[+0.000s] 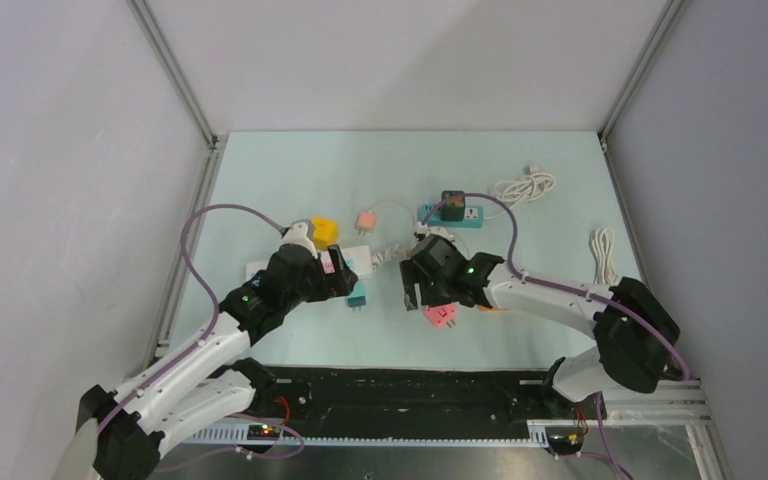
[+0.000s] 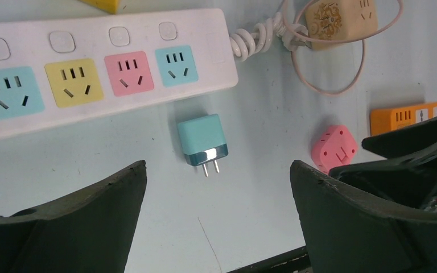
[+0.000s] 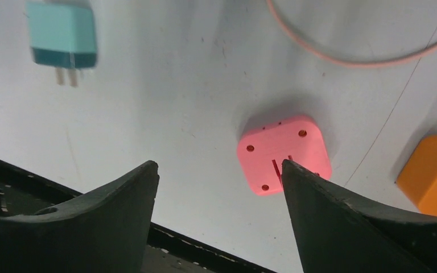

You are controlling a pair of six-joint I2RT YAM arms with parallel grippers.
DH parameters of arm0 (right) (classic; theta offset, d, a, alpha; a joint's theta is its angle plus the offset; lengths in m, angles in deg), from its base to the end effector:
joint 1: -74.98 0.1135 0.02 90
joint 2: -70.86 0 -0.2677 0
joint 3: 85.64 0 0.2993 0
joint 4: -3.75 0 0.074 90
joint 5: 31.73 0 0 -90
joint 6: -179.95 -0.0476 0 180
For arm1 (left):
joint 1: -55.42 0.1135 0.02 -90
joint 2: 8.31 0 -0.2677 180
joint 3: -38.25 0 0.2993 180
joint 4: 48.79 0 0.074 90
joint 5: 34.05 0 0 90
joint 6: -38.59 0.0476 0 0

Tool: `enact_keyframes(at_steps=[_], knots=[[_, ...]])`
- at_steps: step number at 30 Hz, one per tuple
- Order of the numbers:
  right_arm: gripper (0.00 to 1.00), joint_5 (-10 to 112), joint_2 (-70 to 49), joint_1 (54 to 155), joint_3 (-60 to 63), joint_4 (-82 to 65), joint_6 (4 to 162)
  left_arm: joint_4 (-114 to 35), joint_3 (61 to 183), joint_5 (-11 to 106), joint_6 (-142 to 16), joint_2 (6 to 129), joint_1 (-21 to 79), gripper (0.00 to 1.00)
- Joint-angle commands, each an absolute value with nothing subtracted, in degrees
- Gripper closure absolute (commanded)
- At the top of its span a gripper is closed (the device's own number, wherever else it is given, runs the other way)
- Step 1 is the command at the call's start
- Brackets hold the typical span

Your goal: Insert the plug

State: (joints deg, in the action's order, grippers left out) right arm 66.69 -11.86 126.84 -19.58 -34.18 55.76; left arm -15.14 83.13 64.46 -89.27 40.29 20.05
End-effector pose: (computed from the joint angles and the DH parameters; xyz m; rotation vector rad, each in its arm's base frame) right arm 0.2173 0.2654 0.1945 -0.3339 2.5399 0.4200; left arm 0.1980 -0.1319 0.2214 -0.1327 2.2648 -0.5333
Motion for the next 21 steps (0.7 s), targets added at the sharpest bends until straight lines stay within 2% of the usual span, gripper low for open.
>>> enact_keyframes(at_steps=[1,12,21], knots=[[0.15,69.85,-14.31,129.21,-19.41,-37.76,56.09,-15.60,84.87,65.62,-90.54,40.28,20.54,0.00],[0.14,63.01,-20.20,129.36,-20.14,-37.34,69.48,-15.64,84.97,64.80,-90.06,41.45,20.86,0.00],[0.14,63.32,-17.32,126.65,-20.20,-36.69,73.74,-15.56,84.67,64.84,-89.30,40.39,21.40,0.00]])
